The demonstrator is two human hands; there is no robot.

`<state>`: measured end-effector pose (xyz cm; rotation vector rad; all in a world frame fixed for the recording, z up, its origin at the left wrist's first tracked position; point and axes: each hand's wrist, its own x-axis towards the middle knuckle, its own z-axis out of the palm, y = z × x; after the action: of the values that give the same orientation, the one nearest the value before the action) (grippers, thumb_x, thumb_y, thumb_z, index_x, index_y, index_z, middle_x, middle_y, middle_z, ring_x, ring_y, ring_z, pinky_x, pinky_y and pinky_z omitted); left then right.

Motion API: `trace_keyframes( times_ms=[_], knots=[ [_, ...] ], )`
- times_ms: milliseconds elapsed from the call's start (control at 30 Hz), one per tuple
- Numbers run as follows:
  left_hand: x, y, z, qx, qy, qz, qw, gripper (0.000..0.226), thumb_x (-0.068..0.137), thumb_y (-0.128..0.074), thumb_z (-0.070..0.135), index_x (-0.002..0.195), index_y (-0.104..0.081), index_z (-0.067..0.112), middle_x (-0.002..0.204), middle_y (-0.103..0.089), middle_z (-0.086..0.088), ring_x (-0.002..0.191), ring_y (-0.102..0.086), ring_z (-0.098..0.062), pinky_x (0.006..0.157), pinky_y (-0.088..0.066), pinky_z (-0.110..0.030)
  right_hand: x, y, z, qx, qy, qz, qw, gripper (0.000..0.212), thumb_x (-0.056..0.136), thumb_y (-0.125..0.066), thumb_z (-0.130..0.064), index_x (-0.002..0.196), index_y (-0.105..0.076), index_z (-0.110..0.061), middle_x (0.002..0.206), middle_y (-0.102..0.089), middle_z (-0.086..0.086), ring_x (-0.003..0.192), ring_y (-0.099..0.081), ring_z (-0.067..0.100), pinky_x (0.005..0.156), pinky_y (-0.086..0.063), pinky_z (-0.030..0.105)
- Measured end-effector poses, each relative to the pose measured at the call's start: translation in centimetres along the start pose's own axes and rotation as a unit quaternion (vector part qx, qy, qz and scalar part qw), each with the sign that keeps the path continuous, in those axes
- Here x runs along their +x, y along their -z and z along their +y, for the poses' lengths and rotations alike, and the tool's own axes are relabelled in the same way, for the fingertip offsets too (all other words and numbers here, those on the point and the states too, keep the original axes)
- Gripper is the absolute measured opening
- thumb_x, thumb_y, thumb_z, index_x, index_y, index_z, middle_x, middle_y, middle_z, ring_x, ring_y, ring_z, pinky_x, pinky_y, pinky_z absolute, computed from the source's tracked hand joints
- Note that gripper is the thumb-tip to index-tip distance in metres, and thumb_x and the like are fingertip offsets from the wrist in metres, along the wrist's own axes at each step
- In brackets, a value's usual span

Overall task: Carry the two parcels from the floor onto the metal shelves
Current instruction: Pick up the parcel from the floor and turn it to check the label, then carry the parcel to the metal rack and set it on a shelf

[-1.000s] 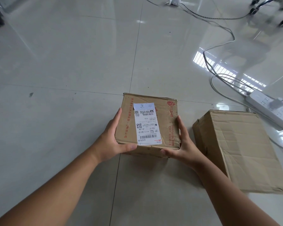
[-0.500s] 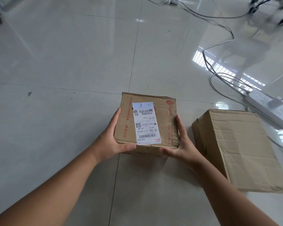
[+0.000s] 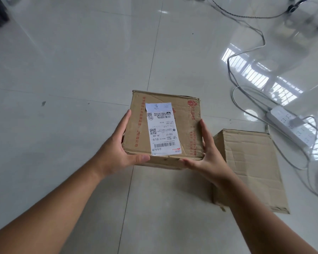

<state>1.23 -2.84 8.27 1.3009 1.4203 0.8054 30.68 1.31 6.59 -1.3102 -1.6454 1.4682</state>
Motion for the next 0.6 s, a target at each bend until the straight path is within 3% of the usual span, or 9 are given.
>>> trace_keyframes(
  times_ms=[133,233,300,400,500,600],
  knots=[
    [-2.5,1.5,6.7,-0.003,0.018,0.005,1.0,0.139,0.06,-0.095,0.036,0.163,-0.003,0.051,0.149,-0.045,0.04,0.14,-0.049,0.014,0.119,-0.042,-0.026,-1.9,1.6,-6.2,0.015,0.002,-0.01,1.0,0.135,0.056,-0.095,-0.053,0.161,-0.01,-0.043,0.166,-0.025,-0.014,0.143,-0.047,0.005,0.117,-0.045,0.045],
    [-4.2,2.7,12.0,-0.009,0.025,0.006,1.0,0.139,0.059,-0.093,0.035,0.164,-0.003,0.049,0.147,-0.046,0.04,0.135,-0.051,0.018,0.11,-0.044,-0.011,-3.2,3.0,-11.3,0.028,-0.005,-0.013,1.0,0.133,0.053,-0.093,-0.06,0.157,-0.011,-0.053,0.16,-0.026,-0.027,0.142,-0.048,0.004,0.115,-0.046,0.05],
    [-5.3,3.6,15.6,-0.014,0.028,0.006,1.0,0.139,0.058,-0.093,0.034,0.164,-0.003,0.047,0.137,-0.051,0.049,0.128,-0.052,0.025,0.101,-0.044,-0.002,-4.2,3.9,-14.9,0.029,-0.003,-0.016,0.999,0.13,0.055,-0.094,-0.057,0.155,-0.012,-0.055,0.164,-0.025,-0.019,0.143,-0.049,0.008,0.112,-0.048,0.054],
    [-6.9,5.0,21.4,-0.013,0.029,0.009,0.999,0.139,0.058,-0.093,0.034,0.164,-0.003,0.047,0.123,-0.052,0.062,0.123,-0.053,0.028,0.097,-0.044,0.0,-5.7,5.5,-20.8,0.027,0.014,-0.017,0.999,0.128,0.056,-0.095,-0.054,0.154,-0.013,-0.056,0.166,-0.023,-0.011,0.144,-0.049,0.014,0.109,-0.051,0.055],
    [-8.2,6.4,27.3,-0.011,0.025,0.005,1.0,0.139,0.06,-0.092,0.035,0.165,-0.002,0.045,0.126,-0.049,0.062,0.123,-0.05,0.031,0.095,-0.042,0.003,-6.7,7.4,-26.8,0.019,0.037,-0.013,0.999,0.121,0.057,-0.094,-0.056,0.149,-0.016,-0.065,0.167,-0.023,-0.007,0.148,-0.044,0.026,0.11,-0.05,0.057],
    [-9.3,8.1,33.8,-0.017,0.018,0.016,1.0,0.138,0.061,-0.091,0.031,0.165,-0.001,0.043,0.134,-0.042,0.055,0.12,-0.048,0.034,0.093,-0.041,0.004,-7.5,9.4,-33.2,0.014,0.041,-0.009,0.999,0.121,0.057,-0.091,-0.061,0.15,-0.014,-0.063,0.166,-0.023,-0.011,0.148,-0.042,0.021,0.111,-0.05,0.051]
  ],
)
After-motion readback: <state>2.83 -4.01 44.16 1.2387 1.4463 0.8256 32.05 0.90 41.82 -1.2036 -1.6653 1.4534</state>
